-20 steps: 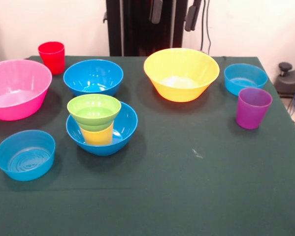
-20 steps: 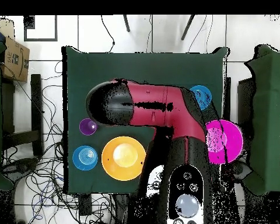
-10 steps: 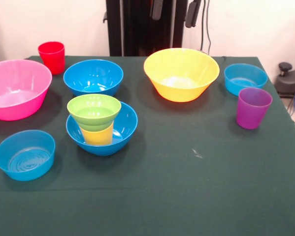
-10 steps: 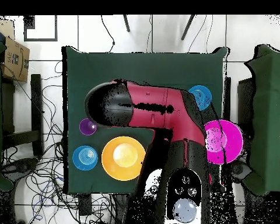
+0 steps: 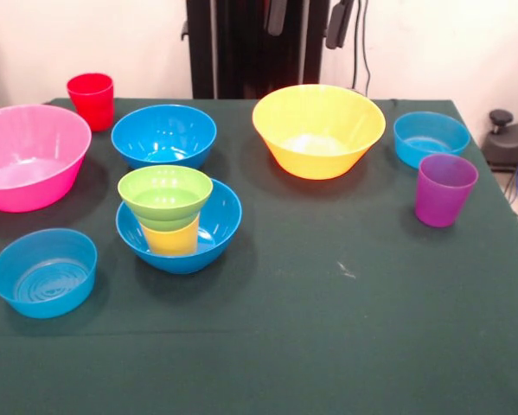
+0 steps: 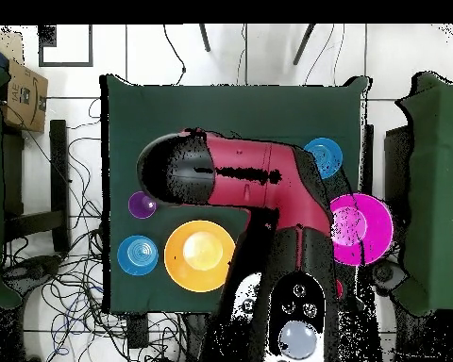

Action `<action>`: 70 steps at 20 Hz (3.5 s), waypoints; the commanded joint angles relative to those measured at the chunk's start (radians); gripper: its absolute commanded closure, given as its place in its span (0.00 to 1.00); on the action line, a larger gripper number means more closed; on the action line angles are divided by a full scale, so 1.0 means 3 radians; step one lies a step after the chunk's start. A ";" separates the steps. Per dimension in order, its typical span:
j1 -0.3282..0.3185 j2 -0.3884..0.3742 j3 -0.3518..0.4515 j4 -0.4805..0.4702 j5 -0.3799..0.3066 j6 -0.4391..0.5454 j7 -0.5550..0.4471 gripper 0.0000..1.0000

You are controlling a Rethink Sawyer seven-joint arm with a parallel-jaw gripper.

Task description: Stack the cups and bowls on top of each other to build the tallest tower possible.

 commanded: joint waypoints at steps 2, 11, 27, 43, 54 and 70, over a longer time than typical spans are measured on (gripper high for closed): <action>0.0050 0.0318 0.0072 0.0070 0.0032 0.0000 0.0496 0.00; 0.0056 0.0334 0.0060 0.0071 0.0047 -0.0022 0.0488 0.00; -0.0133 0.0329 0.0159 0.0172 0.0062 -0.0154 0.0247 0.00; -0.0730 0.0251 0.0488 0.0543 -0.0084 -0.0435 -0.0335 0.00; -0.1047 0.0396 0.0998 0.0705 -0.0447 -0.0664 -0.0926 0.00; -0.0845 0.0158 0.0857 0.0825 -0.0561 -0.0623 -0.0079 0.00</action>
